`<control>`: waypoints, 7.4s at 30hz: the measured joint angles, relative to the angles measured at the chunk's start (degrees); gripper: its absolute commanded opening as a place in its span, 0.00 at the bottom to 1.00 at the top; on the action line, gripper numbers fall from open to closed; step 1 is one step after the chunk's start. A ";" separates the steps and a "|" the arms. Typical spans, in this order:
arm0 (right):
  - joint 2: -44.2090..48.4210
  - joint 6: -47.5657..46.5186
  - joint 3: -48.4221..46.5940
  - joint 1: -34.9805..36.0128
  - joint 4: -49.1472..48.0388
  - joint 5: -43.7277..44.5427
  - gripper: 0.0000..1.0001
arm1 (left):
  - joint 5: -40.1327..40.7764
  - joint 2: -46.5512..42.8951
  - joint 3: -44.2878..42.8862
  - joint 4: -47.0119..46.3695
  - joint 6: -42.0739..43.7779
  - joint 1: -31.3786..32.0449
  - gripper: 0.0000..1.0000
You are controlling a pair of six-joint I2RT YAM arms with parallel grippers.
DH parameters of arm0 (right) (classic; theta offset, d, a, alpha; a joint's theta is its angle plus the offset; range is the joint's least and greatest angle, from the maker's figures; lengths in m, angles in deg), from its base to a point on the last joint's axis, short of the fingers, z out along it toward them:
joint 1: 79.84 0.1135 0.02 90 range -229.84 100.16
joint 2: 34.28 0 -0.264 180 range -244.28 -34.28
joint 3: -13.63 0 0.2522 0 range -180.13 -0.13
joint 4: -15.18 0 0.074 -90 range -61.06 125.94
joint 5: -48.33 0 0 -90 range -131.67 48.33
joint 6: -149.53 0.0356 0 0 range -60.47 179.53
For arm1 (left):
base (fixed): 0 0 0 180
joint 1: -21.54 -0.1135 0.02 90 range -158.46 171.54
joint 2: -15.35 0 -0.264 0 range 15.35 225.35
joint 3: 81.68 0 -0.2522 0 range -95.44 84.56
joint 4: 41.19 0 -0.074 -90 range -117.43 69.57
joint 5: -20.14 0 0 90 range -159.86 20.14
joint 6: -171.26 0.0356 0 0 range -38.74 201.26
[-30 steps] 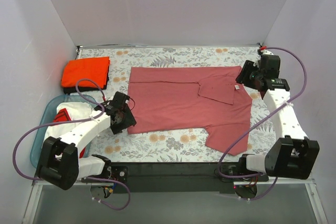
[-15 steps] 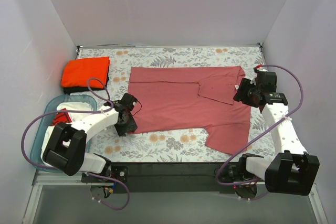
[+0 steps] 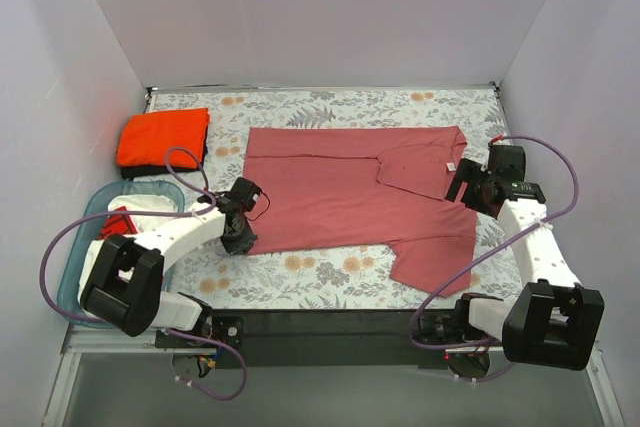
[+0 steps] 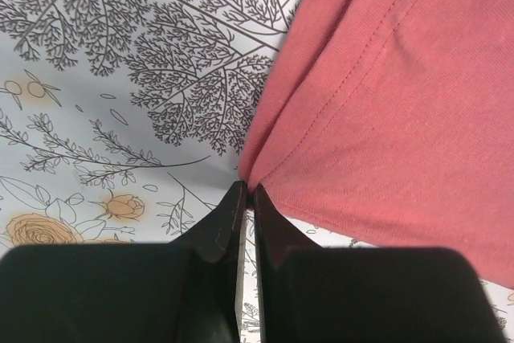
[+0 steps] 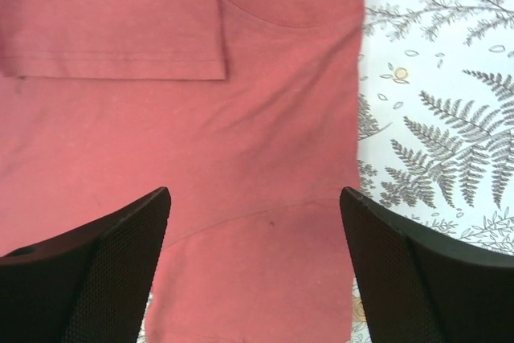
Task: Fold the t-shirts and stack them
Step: Fold the tshirt
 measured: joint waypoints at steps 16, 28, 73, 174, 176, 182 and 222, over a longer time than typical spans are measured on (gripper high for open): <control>-8.41 1.11 7.13 -12.00 0.02 -3.19 0.53 | 4.68 -3.10 1.73 -2.69 2.45 -0.11 0.00; -11.37 0.98 9.77 -13.62 -0.39 -5.99 0.40 | 5.35 -4.22 1.75 -3.15 2.82 -0.11 0.00; -32.41 0.35 -21.90 -8.92 6.40 -12.11 0.01 | 4.42 21.64 -26.77 -5.27 10.01 -11.98 0.00; -60.59 4.22 -58.62 1.88 3.48 -9.60 0.51 | 12.63 -5.81 0.70 -15.39 10.03 -2.78 0.62; -58.27 4.31 -54.95 1.25 2.89 -9.64 0.51 | 12.28 -5.42 0.48 -15.34 9.73 -3.17 0.62; -41.05 5.16 -30.88 -5.46 -3.02 -12.81 0.61 | 10.32 -0.09 -4.39 -14.97 8.22 -6.16 0.63; -28.33 17.57 7.30 -21.55 -37.88 -30.97 0.60 | -3.21 15.21 -12.68 -17.03 -0.37 -14.47 0.49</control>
